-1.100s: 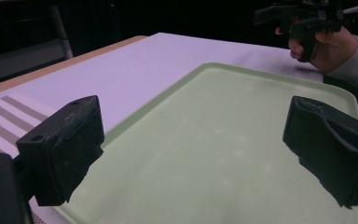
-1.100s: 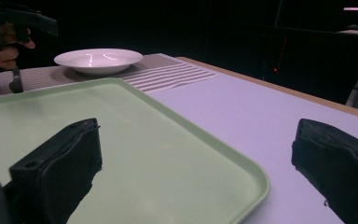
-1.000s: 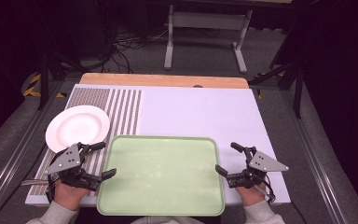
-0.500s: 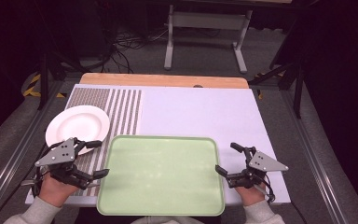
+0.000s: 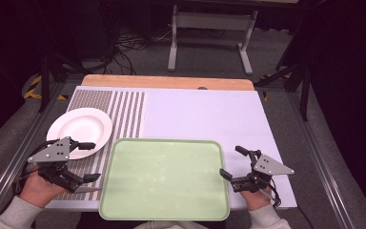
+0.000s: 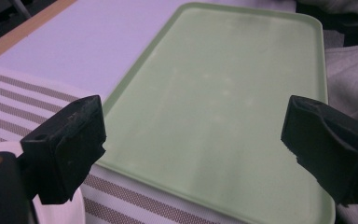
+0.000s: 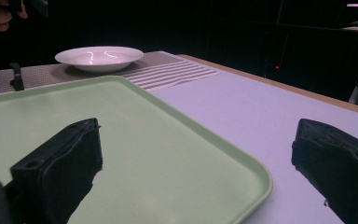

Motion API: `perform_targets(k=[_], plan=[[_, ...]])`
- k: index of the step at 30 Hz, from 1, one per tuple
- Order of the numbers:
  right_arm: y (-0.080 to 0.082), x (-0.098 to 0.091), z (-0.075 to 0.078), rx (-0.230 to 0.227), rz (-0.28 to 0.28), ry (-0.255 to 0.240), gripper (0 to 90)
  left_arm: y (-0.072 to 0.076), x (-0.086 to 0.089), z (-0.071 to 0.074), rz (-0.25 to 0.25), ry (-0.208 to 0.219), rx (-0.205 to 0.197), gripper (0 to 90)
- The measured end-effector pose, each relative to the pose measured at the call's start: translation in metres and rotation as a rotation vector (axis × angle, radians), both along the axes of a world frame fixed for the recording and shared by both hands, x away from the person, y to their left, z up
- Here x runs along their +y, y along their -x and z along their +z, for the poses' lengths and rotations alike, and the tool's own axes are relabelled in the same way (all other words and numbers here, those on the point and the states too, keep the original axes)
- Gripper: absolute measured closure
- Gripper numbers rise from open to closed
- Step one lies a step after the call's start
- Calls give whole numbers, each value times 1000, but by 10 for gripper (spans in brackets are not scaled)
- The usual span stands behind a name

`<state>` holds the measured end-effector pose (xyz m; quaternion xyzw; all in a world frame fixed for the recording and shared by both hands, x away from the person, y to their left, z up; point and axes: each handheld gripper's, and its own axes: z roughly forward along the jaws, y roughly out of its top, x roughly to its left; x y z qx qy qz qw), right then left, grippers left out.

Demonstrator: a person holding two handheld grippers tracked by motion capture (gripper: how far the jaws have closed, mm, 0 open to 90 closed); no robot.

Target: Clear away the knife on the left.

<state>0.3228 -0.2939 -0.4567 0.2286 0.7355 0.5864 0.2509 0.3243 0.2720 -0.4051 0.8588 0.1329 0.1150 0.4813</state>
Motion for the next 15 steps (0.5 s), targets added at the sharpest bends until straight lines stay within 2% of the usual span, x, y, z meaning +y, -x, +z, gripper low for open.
perform_targets(k=[5,11,15], plan=[[0,0,0,5,0,0,20,0,6,3,-14,-48,16,76],[0,0,0,8,3,2,21,1,12,5,-69,-126,61,74],[0,1,-1,9,6,5,21,1,15,4,-71,-146,74,74]])
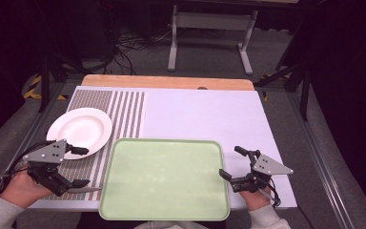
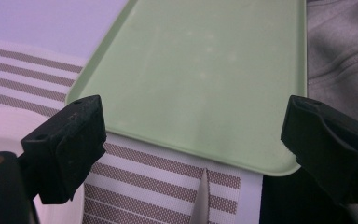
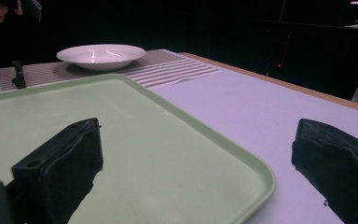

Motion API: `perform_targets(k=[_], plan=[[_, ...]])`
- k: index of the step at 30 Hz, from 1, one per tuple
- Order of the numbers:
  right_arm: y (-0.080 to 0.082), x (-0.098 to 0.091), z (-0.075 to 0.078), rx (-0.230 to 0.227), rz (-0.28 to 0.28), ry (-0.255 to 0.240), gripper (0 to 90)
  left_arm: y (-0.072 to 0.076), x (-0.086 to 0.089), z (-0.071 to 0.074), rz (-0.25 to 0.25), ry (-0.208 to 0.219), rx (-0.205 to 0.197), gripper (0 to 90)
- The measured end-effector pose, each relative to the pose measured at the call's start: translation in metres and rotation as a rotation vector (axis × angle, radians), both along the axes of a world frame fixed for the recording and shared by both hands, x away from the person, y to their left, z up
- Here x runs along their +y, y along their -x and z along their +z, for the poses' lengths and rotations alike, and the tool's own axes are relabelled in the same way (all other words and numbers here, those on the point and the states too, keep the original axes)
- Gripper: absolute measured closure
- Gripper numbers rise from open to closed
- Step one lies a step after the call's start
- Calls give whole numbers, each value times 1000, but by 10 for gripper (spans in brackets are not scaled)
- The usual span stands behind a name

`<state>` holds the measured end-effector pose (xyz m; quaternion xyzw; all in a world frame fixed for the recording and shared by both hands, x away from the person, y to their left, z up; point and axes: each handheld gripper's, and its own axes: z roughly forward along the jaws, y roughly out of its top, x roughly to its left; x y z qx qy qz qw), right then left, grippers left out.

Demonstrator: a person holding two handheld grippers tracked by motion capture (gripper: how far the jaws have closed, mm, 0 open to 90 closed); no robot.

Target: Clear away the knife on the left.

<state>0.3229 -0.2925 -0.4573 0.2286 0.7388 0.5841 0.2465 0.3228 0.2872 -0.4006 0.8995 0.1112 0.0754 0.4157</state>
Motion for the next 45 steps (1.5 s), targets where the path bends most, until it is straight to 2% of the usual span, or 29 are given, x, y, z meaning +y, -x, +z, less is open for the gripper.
perform_targets(k=[6,15,22,29,32,36,37,45], plan=[[0,0,0,4,1,-1,21,-2,5,-1,-2,-48,27,74],[-1,0,-1,10,3,-3,23,-5,6,-4,-13,-154,81,82],[-1,0,-1,12,7,-5,23,-6,7,-4,-14,-171,86,91],[-1,-1,-1,11,7,-5,23,-8,13,-11,-25,-229,78,152],[-1,-1,-1,13,8,-7,24,-9,16,-15,-26,-259,78,177],[-1,-1,-1,13,10,-8,24,-9,20,-22,-41,-312,96,228],[-1,-1,-1,15,11,-8,24,-9,20,-22,-41,-312,96,232],[-1,0,-1,14,13,-10,24,-13,26,-32,-11,-428,144,250]])
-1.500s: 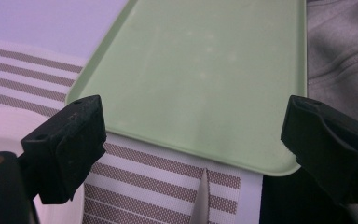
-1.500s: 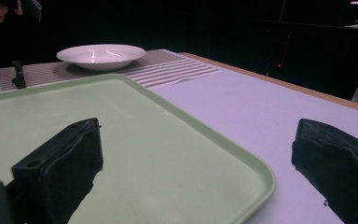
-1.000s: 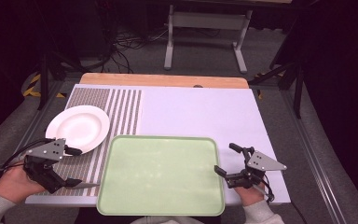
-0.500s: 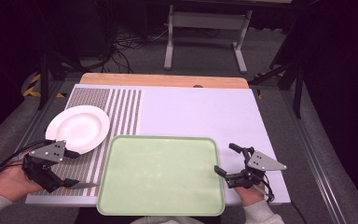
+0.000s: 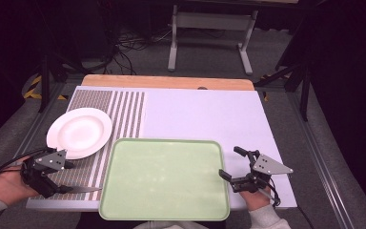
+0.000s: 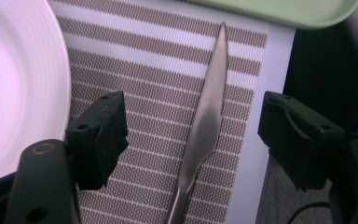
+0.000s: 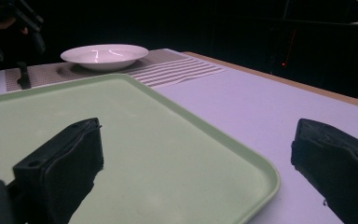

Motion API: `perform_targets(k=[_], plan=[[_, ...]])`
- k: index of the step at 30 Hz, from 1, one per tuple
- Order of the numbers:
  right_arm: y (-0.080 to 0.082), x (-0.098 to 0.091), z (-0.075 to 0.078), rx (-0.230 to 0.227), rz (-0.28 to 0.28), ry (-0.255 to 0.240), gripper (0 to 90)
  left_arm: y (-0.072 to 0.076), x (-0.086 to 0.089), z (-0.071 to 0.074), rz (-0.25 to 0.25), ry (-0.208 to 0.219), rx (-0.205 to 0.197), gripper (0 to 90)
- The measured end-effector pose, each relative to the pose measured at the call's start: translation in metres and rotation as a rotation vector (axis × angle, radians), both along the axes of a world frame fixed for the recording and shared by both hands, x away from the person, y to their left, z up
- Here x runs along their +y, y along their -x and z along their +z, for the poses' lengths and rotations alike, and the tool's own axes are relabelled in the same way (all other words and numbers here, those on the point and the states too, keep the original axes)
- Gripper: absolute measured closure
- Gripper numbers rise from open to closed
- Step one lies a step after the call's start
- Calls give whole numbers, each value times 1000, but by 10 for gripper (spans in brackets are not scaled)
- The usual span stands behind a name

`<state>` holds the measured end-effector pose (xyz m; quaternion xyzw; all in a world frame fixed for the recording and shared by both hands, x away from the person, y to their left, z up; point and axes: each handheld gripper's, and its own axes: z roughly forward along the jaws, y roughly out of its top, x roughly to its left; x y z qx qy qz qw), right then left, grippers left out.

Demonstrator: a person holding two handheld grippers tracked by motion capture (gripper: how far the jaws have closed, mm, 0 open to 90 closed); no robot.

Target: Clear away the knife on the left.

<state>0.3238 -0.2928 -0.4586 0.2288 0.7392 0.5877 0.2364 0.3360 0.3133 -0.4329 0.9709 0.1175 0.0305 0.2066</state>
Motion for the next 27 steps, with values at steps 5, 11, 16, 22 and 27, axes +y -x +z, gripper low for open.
perform_targets(k=[5,11,16,22,27], plan=[[-1,-2,0,2,4,-12,25,-1,2,-5,0,-49,17,271],[-1,-2,0,0,4,-13,25,-3,4,-9,-1,-108,28,295],[-1,-2,0,0,6,-13,25,-3,4,-13,-9,-167,37,321],[0,-2,1,4,8,-18,28,-4,4,-18,-23,-251,44,375],[0,-3,1,8,8,-30,30,-5,6,-21,-37,-301,52,436]])
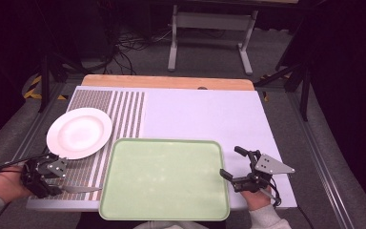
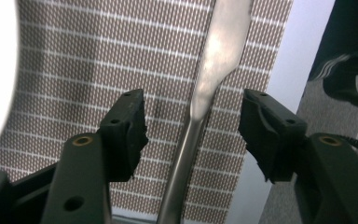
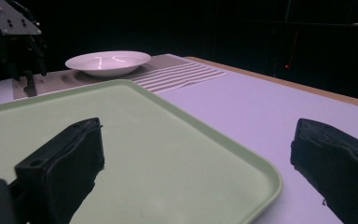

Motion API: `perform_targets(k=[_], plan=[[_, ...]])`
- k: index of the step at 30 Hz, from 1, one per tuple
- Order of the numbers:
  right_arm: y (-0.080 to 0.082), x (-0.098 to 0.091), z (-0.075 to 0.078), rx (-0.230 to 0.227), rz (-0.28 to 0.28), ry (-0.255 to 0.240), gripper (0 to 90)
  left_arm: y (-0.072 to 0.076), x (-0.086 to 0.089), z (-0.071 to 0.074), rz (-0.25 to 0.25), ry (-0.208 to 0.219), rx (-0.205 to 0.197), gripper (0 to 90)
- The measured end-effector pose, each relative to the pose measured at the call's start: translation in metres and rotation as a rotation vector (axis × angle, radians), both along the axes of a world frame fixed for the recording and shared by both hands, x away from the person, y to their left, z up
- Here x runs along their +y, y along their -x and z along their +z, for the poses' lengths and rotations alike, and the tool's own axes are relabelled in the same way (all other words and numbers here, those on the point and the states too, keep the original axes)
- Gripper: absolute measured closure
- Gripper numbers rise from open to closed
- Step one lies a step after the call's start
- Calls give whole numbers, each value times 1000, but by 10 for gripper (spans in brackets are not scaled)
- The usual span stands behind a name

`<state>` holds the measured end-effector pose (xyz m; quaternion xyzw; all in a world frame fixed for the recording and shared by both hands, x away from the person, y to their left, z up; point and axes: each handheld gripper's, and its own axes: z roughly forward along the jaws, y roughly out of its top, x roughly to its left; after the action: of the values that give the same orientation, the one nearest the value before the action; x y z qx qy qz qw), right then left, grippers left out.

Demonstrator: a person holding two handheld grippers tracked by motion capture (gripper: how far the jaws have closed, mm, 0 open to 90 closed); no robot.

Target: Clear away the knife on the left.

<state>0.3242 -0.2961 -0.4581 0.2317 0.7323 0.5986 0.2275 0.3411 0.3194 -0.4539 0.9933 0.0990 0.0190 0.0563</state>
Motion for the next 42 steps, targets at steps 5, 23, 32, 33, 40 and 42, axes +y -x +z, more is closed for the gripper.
perform_targets(k=[5,23,32,33,40,42], plan=[[0,0,-1,3,5,-2,30,0,1,-4,-26,-41,-1,498],[-1,0,-1,5,6,-3,31,5,-8,-7,-194,-153,-21,800],[-1,0,-1,5,7,-8,31,6,-7,-7,-194,-151,-30,803],[-1,0,-1,5,7,-8,31,7,-7,-7,-187,-152,-32,803],[-1,0,-1,6,8,-10,31,6,-6,-6,-158,-142,-32,804],[-1,0,-1,4,8,-11,31,6,-5,-3,-139,-127,-37,804]])
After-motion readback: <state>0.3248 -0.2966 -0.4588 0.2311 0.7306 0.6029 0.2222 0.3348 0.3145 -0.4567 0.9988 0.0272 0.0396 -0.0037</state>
